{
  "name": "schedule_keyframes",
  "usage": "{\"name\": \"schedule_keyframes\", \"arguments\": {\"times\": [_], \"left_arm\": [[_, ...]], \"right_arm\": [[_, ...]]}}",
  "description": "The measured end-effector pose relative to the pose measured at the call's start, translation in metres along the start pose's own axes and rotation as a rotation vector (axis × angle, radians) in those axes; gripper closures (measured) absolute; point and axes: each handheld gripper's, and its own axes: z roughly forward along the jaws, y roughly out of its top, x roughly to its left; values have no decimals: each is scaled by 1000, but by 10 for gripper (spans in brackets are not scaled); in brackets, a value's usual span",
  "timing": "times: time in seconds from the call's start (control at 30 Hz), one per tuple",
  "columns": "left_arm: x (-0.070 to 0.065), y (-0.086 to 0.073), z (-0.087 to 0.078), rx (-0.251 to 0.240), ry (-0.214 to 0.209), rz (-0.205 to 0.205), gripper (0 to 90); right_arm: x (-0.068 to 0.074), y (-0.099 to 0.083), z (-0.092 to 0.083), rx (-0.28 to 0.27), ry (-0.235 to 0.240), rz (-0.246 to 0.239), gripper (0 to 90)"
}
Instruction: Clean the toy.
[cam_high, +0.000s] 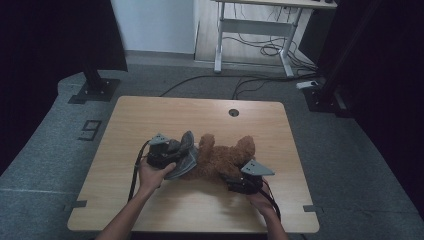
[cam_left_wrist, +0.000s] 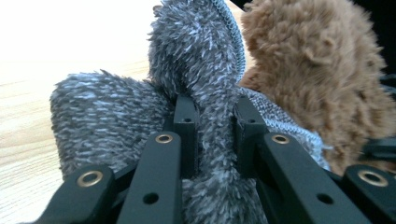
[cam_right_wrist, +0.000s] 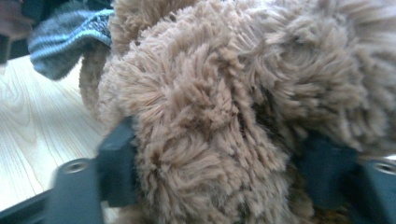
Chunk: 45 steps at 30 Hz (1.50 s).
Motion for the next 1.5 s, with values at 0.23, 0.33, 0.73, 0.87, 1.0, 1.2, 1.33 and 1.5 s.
{"name": "schedule_keyframes", "arguments": {"times": [0.23,0.33,0.73,0.87,1.0,1.2,1.33,1.5], "left_arm": [[-49,44,-1,-29,-109,74,751],[-80,58,13,-22,-148,131,748],[-125,61,103,108,-77,195,747],[-119,57,90,91,-24,224,747],[-99,51,69,87,33,230,749],[-56,33,33,66,54,166,749],[-42,24,10,28,33,136,749],[-34,19,-9,-15,47,121,748]], "right_arm": [[0,-6,-5,-13,-4,-47,424],[1,-6,-4,-14,-7,-71,437],[7,-8,-3,6,-48,-113,498],[6,-10,-2,10,-45,-115,505],[6,-11,-3,10,-44,-104,506],[4,-12,-2,16,-50,-74,510],[7,-12,0,27,-60,-87,513],[7,-13,0,30,-59,-80,516]]}}
